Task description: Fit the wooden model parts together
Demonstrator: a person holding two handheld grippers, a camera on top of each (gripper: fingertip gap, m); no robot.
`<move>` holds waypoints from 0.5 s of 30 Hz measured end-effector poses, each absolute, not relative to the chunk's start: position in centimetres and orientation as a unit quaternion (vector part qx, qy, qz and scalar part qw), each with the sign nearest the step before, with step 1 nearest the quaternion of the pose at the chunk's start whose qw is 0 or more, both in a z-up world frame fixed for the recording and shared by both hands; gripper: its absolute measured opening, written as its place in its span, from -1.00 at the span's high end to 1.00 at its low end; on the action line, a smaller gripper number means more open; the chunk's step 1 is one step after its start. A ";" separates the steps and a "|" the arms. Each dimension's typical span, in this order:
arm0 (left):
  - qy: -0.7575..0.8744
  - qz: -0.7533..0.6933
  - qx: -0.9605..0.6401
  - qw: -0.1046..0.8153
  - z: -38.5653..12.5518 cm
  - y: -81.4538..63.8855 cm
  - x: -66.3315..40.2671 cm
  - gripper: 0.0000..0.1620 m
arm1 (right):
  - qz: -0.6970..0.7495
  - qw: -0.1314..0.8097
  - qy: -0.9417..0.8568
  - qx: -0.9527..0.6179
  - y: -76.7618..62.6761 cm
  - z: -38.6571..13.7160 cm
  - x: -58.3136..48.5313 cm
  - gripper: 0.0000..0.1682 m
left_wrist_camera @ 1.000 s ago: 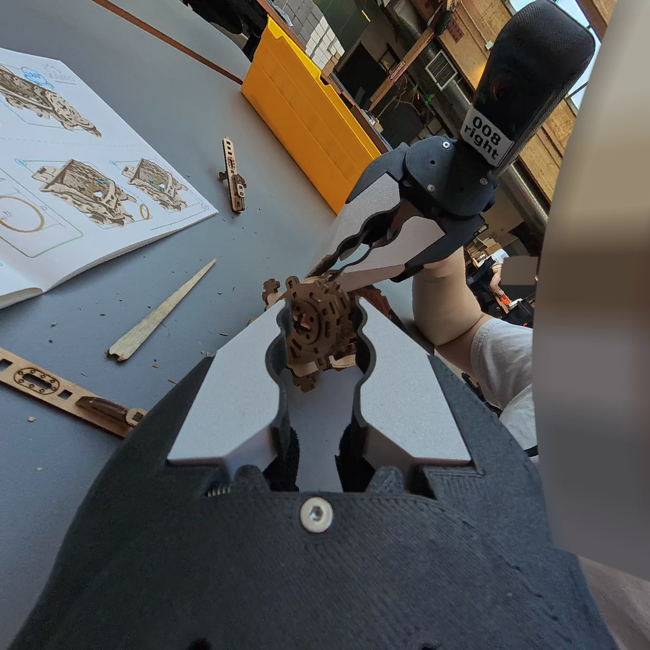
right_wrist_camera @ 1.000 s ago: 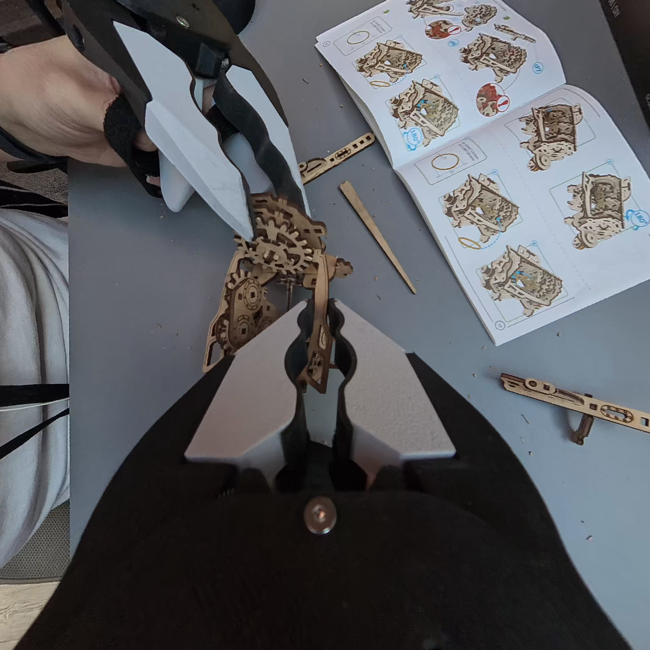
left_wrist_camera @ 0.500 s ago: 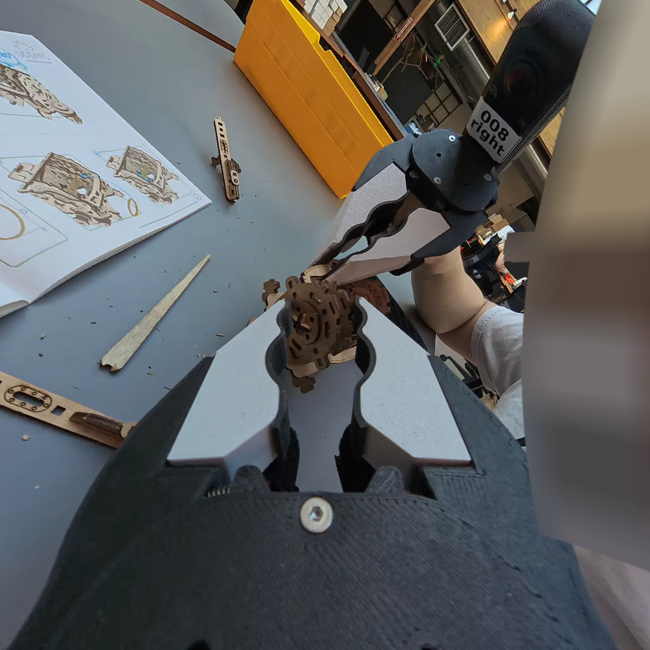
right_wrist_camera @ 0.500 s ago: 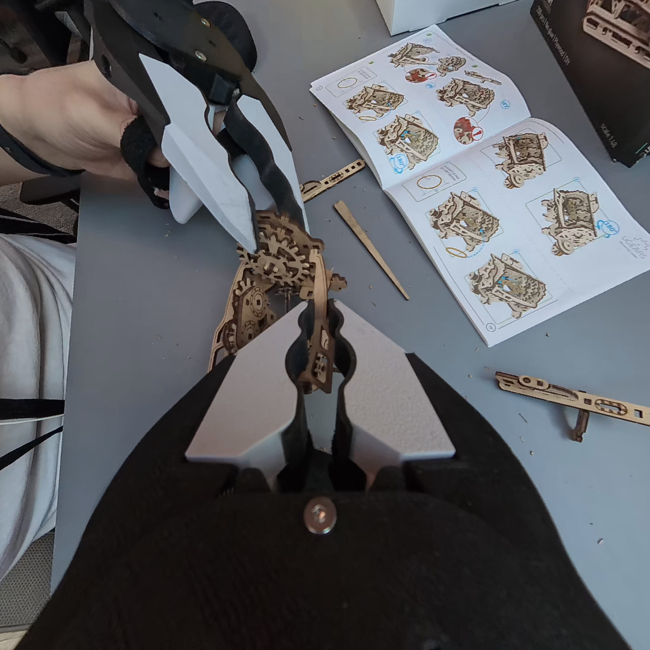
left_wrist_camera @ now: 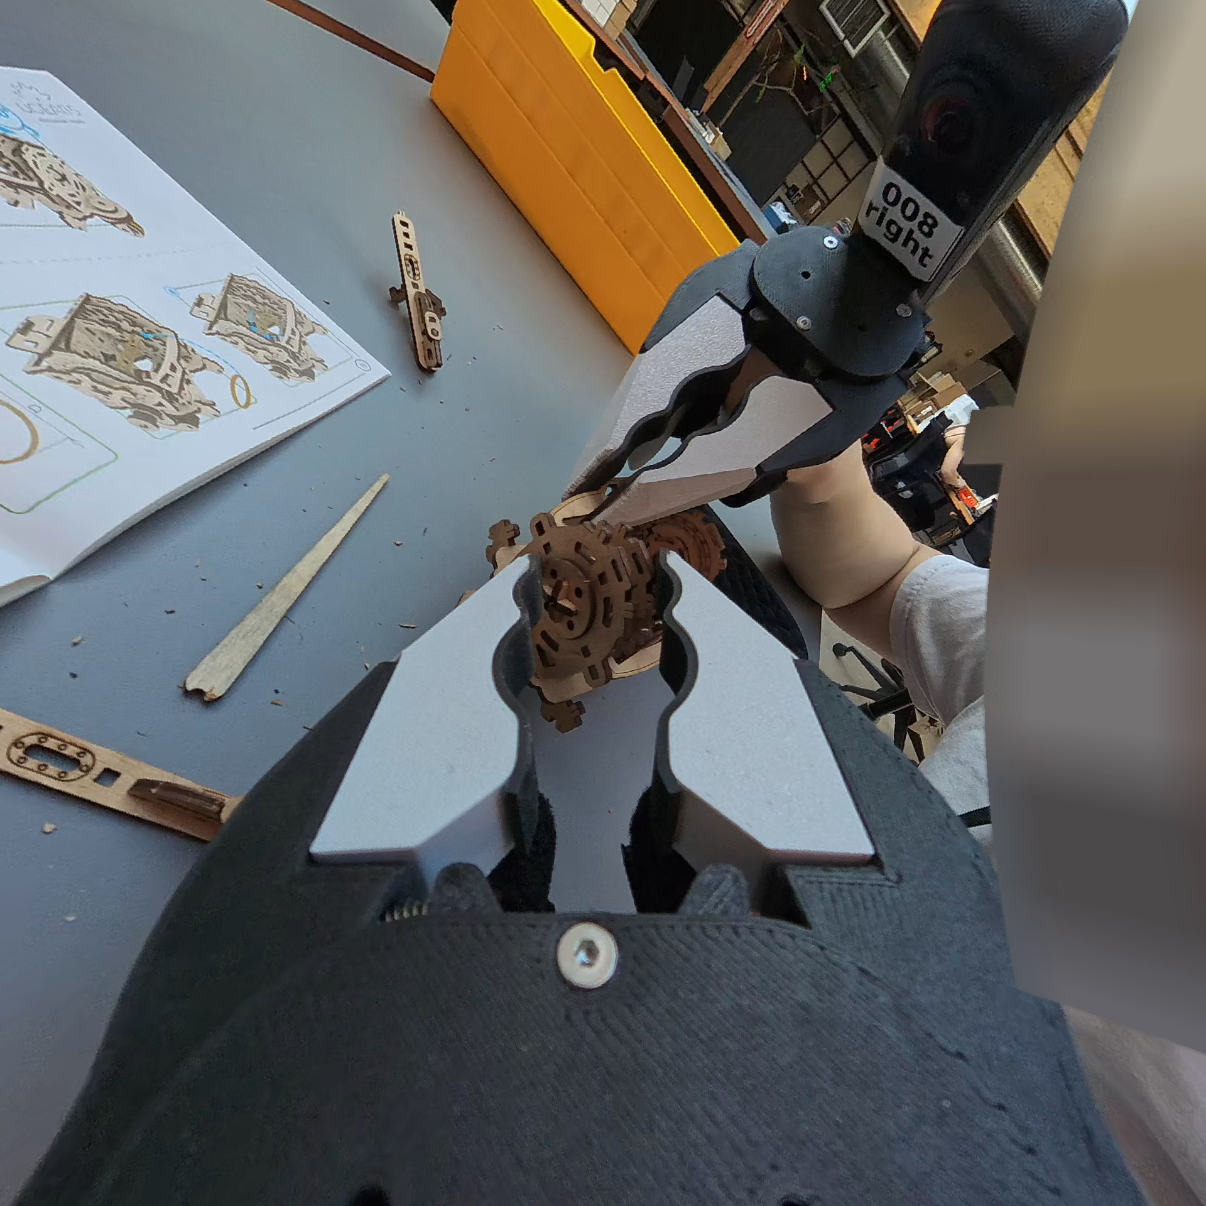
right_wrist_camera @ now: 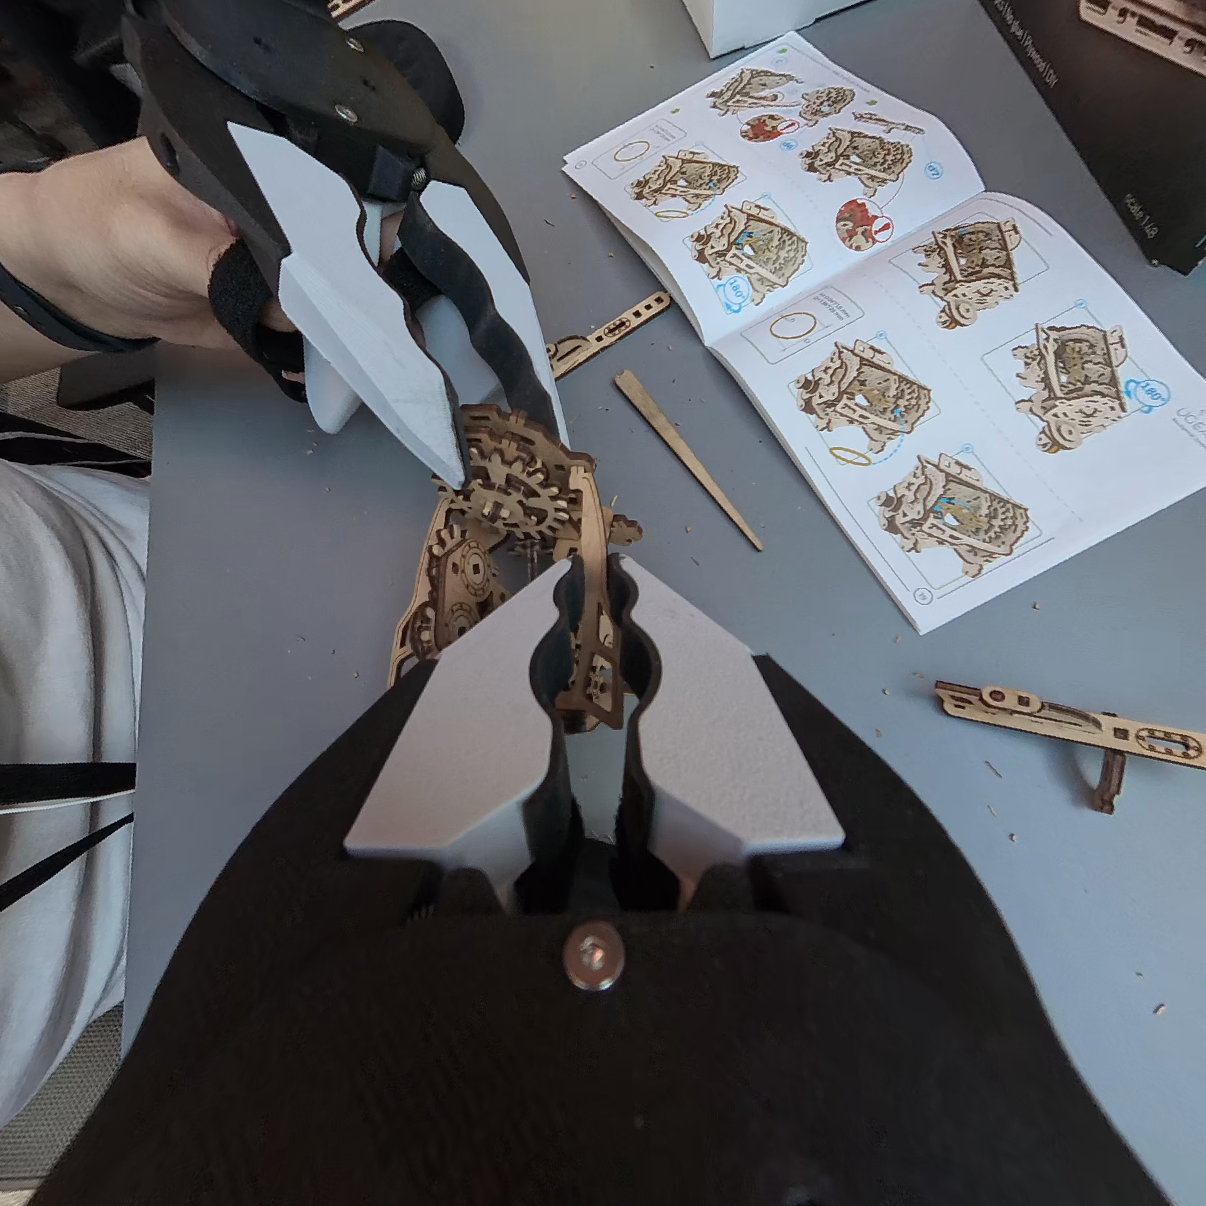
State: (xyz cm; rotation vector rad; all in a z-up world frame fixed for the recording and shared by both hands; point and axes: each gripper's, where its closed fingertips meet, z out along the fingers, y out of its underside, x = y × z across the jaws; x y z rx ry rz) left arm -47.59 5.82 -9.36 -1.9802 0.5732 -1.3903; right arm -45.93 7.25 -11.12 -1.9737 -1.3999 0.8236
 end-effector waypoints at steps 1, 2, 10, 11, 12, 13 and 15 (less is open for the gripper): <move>0.219 -0.528 -0.755 0.322 -9.4 5.8 -47.6 0.60 | 0.309 0.289 -0.523 -0.740 7.3 -11.1 -45.9 0.93; 0.222 -0.525 -0.756 0.322 -9.4 5.8 -47.5 0.60 | 0.310 0.288 -0.521 -0.741 7.3 -11.1 -45.9 0.93; 0.233 -0.506 -0.763 0.329 -9.4 5.8 -47.5 0.60 | 0.301 0.299 -0.519 -0.742 7.2 -11.1 -46.0 0.94; 0.235 -0.503 -0.764 0.330 -9.4 5.8 -47.5 0.60 | 0.297 0.302 -0.520 -0.741 7.2 -11.1 -46.1 0.94; 0.238 -0.499 -0.765 0.331 -9.4 5.8 -47.5 0.60 | 0.295 0.303 -0.520 -0.742 7.2 -11.1 -46.1 0.93; 0.240 -0.496 -0.766 0.332 -9.4 5.8 -47.5 0.60 | 0.294 0.303 -0.520 -0.742 7.2 -11.1 -46.1 0.94; 0.247 -0.489 -0.767 0.335 -9.5 5.8 -47.5 0.60 | 0.296 0.303 -0.520 -0.742 7.2 -11.0 -46.1 0.94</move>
